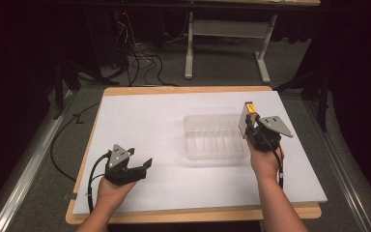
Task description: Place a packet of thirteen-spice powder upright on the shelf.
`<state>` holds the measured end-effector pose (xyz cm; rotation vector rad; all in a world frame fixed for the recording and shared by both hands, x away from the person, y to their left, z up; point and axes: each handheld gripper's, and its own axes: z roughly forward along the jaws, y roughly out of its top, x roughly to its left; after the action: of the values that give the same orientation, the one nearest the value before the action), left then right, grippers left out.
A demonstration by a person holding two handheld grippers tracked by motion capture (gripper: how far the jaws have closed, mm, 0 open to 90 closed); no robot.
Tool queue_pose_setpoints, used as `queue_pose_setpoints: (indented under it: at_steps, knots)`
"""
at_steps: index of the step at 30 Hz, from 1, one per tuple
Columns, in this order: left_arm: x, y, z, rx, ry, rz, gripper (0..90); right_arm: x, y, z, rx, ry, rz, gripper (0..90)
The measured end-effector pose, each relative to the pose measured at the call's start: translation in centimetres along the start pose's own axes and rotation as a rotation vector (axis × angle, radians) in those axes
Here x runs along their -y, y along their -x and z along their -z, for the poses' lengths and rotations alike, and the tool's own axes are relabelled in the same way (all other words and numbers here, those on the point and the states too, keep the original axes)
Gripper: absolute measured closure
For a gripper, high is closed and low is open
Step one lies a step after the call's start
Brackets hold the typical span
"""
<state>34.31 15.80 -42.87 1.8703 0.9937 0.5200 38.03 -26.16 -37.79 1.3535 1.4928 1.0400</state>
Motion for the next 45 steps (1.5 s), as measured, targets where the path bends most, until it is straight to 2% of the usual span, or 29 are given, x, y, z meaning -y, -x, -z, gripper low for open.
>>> queue_pose_setpoints:
  at_steps: [5, 8, 14, 18, 26, 30, 34, 35, 36, 39, 45]
  knots:
    - [0.0, -0.2, 0.0, -0.003, 0.009, 0.002, 24.7, 0.8, 0.2, -0.9, 0.007, -0.013, -0.007, 68.4]
    - [0.0, -0.2, 0.0, -0.006, 0.001, 0.005, 24.8, 1.9, 0.2, -1.8, 0.002, -0.040, -0.016, 68.4]
    - [0.0, 0.0, 0.1, -0.005, 0.002, -0.011, 24.8, 3.1, 0.0, -2.6, -0.003, -0.067, -0.011, 68.2]
    - [-0.1, 0.0, 0.1, 0.000, 0.008, -0.006, 24.8, 3.7, -0.1, -2.8, -0.001, -0.088, 0.002, 67.8]
    - [0.1, -0.2, 0.0, 0.004, 0.007, -0.001, 24.7, 4.2, 0.1, -2.2, -0.010, -0.095, 0.008, 64.4]
    - [0.0, -0.2, 0.3, 0.008, 0.014, 0.000, 24.8, 3.9, 0.6, -1.9, -0.052, -0.105, -0.018, 50.1]
    - [0.0, -0.4, 0.4, 0.012, 0.019, 0.017, 24.8, 3.5, 0.8, -1.8, -0.106, -0.113, -0.053, 38.0]
    - [0.0, -0.4, 0.4, 0.012, 0.019, 0.017, 24.8, 3.5, 0.8, -1.8, -0.106, -0.113, -0.053, 38.0]
    - [0.0, -0.5, 0.3, 0.009, 0.017, 0.017, 24.8, 3.2, 0.8, -1.6, -0.136, -0.114, -0.054, 31.8]
    - [0.1, -0.5, 0.1, 0.005, 0.011, 0.015, 24.8, 2.8, 0.8, -1.0, -0.187, -0.112, -0.048, 25.6]
    - [0.2, -0.2, 0.0, 0.006, 0.005, 0.001, 24.8, 2.4, 0.9, 0.8, -0.228, -0.096, -0.026, 18.0]
